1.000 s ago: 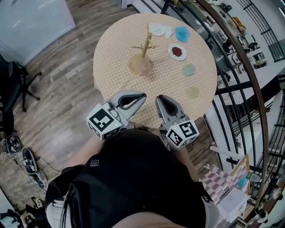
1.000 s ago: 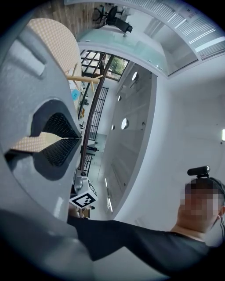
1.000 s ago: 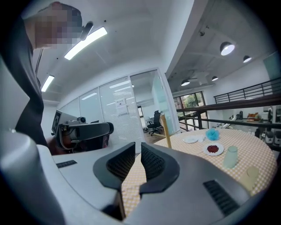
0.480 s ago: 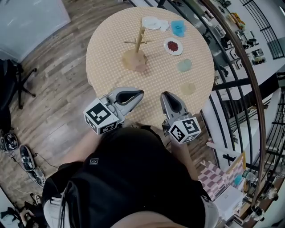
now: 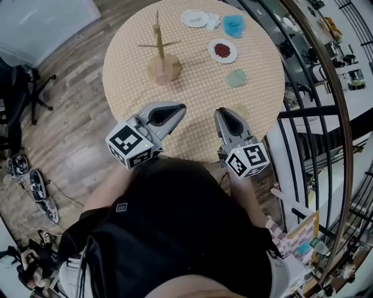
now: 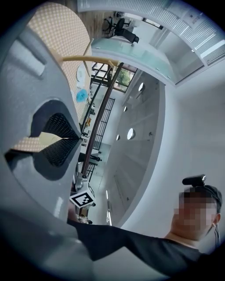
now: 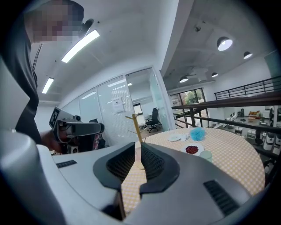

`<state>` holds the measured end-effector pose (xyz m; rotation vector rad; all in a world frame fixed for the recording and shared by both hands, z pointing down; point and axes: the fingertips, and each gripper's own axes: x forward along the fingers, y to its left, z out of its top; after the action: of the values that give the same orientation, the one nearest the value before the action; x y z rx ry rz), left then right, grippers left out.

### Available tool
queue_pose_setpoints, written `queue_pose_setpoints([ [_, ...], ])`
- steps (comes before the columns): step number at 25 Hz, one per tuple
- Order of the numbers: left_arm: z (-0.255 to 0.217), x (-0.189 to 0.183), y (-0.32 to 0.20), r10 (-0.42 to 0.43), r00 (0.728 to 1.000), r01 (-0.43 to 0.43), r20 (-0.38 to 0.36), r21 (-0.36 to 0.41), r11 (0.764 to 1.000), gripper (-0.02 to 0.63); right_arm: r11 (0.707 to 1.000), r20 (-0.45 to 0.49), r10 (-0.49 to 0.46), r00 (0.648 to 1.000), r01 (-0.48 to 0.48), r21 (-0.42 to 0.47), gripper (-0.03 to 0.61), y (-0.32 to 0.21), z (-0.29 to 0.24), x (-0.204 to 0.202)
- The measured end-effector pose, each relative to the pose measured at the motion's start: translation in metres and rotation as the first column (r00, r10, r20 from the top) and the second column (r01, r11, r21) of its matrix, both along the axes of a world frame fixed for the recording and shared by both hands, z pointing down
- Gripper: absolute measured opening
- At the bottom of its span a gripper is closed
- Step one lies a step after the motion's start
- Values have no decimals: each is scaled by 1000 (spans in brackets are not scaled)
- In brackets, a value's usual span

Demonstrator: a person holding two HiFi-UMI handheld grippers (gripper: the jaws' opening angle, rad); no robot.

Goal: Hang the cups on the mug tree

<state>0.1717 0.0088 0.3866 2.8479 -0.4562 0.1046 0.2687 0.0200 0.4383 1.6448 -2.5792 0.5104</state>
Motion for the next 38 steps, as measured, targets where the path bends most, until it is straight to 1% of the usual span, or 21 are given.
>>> queue_pose_setpoints([
  [4,6,26,0,-41,999,41,19,-2,999,7,999,11,-44,999,44,0,51,-4,8,24],
  [7,9,36,1,-69,997,70,31,-12,997,6,999,5,-51,999,51,-4,51,-6,17,41],
  [12,18,44,1,-97,994,98,52,-30,995,6,1000,-63,-23,998,23,-1,51,-13,38,80],
  [17,31,58,8,-95,994,99,61,-68,993,6,1000,-168,13,986,-9,20,58,-16,65,126],
  [19,34,62,8,-98,994,102,48,-85,991,6,1000,-192,8,981,-3,23,102,-19,79,140],
  [22,41,68,9,-104,994,108,39,-109,988,6,999,-206,-32,978,36,16,167,-22,102,148],
  [27,49,70,10,-110,993,115,46,-124,986,6,995,-177,-97,979,93,-29,307,-29,152,140],
  [29,51,68,11,-114,992,121,55,-134,984,6,993,-191,-114,975,106,-50,335,-32,173,137],
  [31,52,65,13,-120,991,128,61,-146,981,6,991,-212,-125,969,114,-64,352,-33,190,135],
  [34,50,58,17,-128,990,137,61,-163,977,6,992,-225,-112,968,97,-77,356,-35,205,137],
  [38,46,45,13,-152,988,154,24,-190,970,6,993,-232,-92,968,71,-98,345,-42,215,139],
])
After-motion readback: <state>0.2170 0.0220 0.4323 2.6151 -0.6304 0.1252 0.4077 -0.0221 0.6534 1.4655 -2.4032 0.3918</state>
